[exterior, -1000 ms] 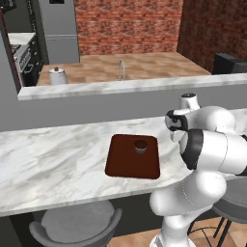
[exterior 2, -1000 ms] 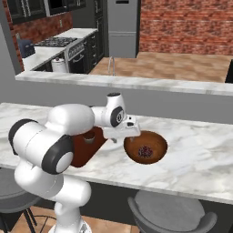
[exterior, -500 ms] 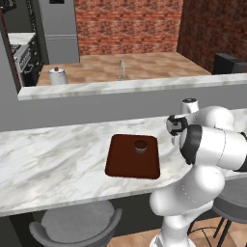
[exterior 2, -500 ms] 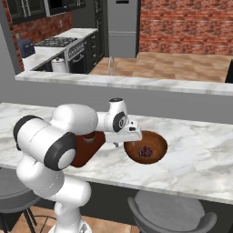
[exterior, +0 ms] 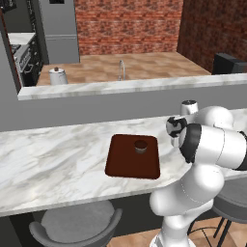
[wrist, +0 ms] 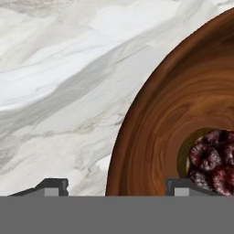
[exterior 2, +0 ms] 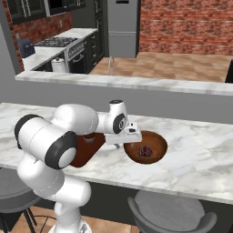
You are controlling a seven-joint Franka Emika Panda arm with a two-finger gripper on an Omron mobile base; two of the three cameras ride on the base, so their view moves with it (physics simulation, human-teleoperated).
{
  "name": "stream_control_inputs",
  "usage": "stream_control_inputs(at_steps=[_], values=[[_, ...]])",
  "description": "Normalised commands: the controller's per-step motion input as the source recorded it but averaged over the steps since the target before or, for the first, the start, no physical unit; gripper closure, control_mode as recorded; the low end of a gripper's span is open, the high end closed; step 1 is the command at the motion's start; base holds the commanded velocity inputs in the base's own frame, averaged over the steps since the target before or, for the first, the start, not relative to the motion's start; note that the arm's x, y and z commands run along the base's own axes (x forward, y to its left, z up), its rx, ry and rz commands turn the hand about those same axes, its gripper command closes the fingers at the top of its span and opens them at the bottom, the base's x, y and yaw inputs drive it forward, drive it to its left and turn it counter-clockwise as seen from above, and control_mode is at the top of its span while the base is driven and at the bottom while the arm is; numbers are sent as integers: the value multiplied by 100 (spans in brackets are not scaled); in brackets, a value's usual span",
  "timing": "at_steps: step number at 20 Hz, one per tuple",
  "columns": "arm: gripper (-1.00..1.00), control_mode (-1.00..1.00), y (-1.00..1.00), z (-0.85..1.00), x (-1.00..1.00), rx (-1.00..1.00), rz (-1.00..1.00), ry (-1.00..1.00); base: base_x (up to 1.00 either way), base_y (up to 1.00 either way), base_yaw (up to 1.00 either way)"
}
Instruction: Place the bowl with cake and the cupcake onto the tray.
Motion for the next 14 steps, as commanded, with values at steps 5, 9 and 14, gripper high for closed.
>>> stream_control_inputs(at_steps=[5,9,14], values=[[100,-100,0,0,0,0,0,0,0,0,0],[100,-100,18,0,0,0,-1,2,0,0,0],[100,-100,46,54,0,-7,-13,22,0,0,0]])
